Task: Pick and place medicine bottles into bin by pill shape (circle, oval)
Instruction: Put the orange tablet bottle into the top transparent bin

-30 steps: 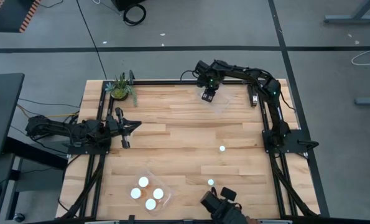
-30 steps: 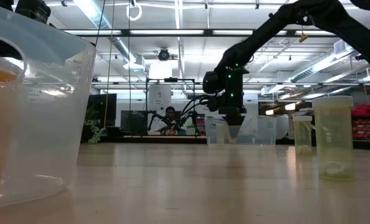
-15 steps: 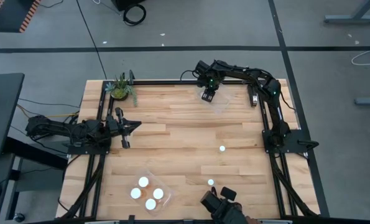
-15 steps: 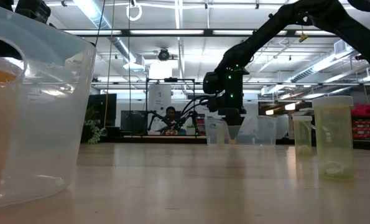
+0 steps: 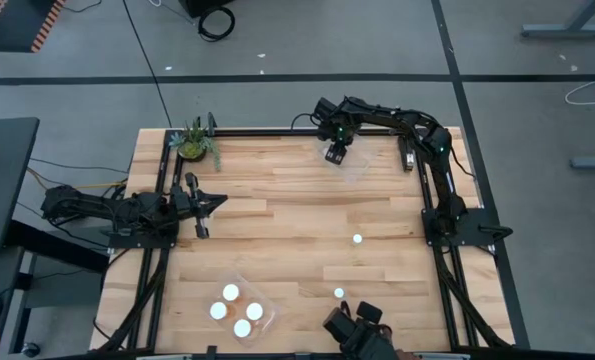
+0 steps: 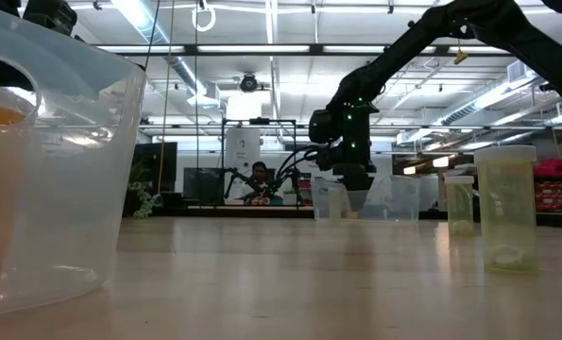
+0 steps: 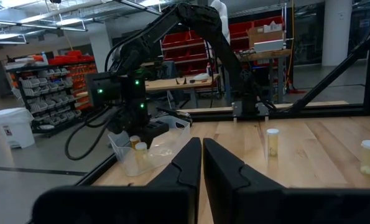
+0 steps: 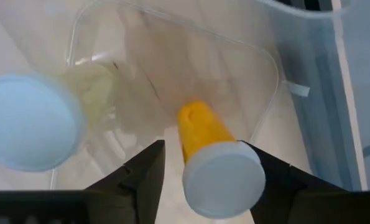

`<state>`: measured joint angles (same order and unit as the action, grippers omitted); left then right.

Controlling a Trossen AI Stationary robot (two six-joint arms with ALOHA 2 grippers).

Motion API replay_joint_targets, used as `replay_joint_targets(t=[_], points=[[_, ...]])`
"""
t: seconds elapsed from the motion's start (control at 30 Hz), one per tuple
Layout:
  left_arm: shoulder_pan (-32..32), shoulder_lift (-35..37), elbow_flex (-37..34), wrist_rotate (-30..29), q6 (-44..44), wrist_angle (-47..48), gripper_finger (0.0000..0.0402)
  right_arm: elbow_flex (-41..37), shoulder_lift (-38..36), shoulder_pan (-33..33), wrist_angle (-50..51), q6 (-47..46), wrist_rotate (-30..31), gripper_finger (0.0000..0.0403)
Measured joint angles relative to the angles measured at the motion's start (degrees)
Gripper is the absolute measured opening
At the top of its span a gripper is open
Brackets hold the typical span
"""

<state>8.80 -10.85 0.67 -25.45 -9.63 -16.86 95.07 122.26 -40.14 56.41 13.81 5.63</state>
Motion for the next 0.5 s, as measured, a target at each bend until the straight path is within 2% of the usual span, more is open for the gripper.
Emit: replay_joint_targets(t=[0.3, 0.5], points=[[0.0, 0.0, 0.0, -0.01, 0.0, -0.02, 0.0036, 0.02, 0.0, 0.03, 2.15, -0.36, 0.09, 0.0211], [0.0, 0.0, 0.0, -0.01, 0.0, -0.02, 0.0027, 0.04, -1.03, 0.15, 2.64, -1.21, 0.36, 0.0215]])
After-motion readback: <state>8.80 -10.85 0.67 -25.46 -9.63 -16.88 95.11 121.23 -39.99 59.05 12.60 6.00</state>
